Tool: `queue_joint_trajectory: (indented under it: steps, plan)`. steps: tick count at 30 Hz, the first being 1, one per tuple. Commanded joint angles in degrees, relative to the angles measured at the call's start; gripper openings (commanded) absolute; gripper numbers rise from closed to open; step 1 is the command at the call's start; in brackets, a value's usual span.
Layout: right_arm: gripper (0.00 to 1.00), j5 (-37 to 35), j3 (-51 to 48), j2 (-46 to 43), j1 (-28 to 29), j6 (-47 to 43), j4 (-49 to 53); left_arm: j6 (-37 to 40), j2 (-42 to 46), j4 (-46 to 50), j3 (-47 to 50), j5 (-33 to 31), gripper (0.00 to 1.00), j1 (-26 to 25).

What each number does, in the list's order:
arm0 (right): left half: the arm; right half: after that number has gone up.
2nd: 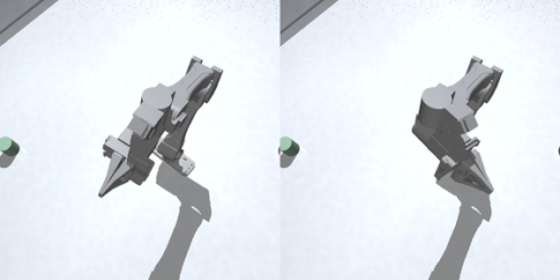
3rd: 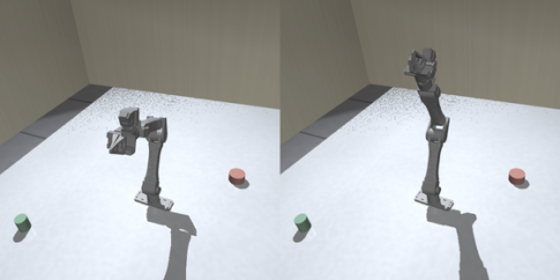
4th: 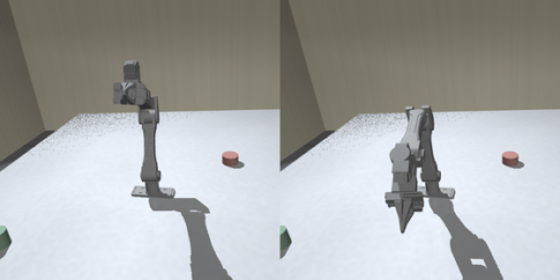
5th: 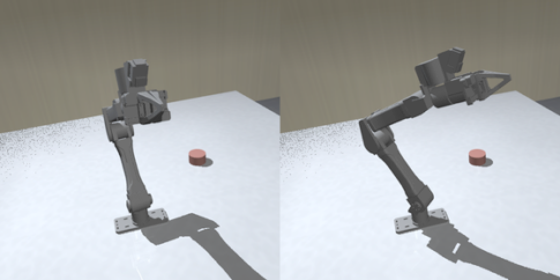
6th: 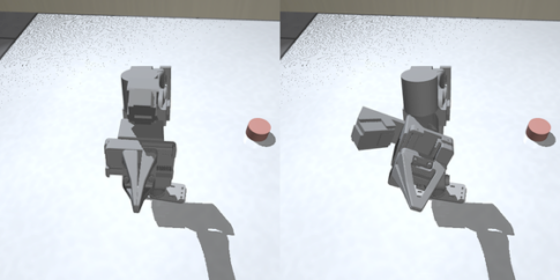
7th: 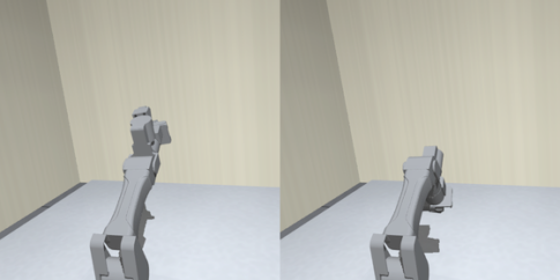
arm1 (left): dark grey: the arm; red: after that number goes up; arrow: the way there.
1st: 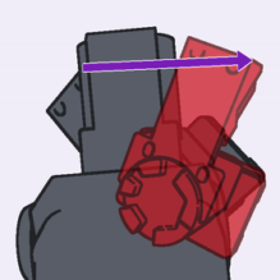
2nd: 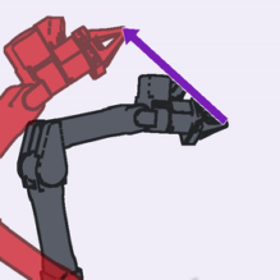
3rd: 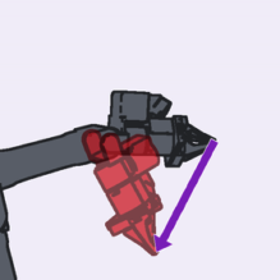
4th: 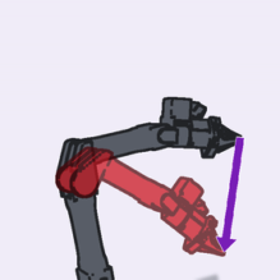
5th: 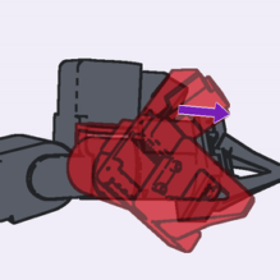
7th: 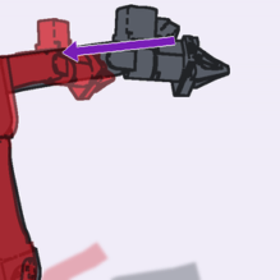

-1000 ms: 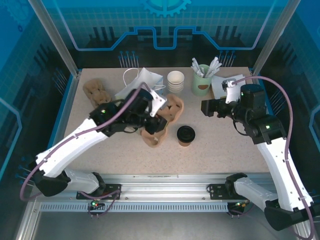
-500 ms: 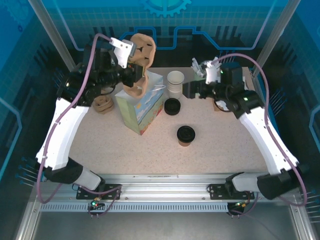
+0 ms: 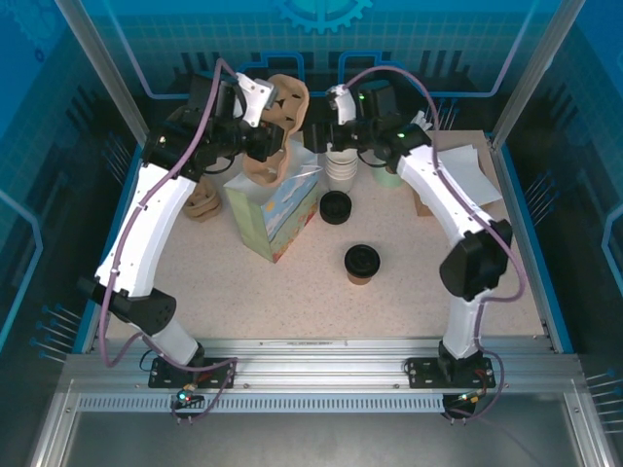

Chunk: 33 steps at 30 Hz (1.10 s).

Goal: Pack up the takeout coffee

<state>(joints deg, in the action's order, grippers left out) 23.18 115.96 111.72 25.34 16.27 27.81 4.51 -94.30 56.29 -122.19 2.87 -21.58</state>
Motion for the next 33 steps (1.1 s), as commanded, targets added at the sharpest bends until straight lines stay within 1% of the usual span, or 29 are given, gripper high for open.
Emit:
queue_joint_trajectory:
  steps: [1, 4, 8, 14, 20, 25, 33]
  plan:
    - [0.72, 2.89, 6.43, 4.56, 0.85, -2.27, 4.35, 1.81, -0.45, -0.5, 0.7, 0.91, 0.31, 0.64]
    - [0.7, 4.02, 9.59, 7.8, 0.9, -2.78, 5.98, 1.68, 0.07, -0.74, 1.39, 1.08, 0.31, 0.8]
    - [0.63, 4.21, 11.67, 10.53, 1.1, -3.12, 7.32, 1.73, 0.85, -1.6, 3.22, 1.48, 0.31, 1.03]
    - [0.53, 2.46, 14.21, 12.88, 1.01, -4.6, 9.89, 1.82, 1.53, -3.08, 6.08, 3.27, 0.31, 1.19]
    - [0.44, 2.39, 14.58, 13.35, 0.76, -4.58, 10.24, 2.9, 1.22, -3.17, 6.82, 2.93, 0.31, 1.69]
    - [0.39, 2.04, 14.78, 13.21, 0.5, -4.73, 10.53, 3.42, 0.79, -3.28, 7.39, 2.93, 0.31, 2.85]
    - [0.35, 2.31, 15.34, 13.52, 0.33, -4.4, 10.51, 4.63, -0.26, -3.21, 8.64, 2.93, 0.31, 3.47]
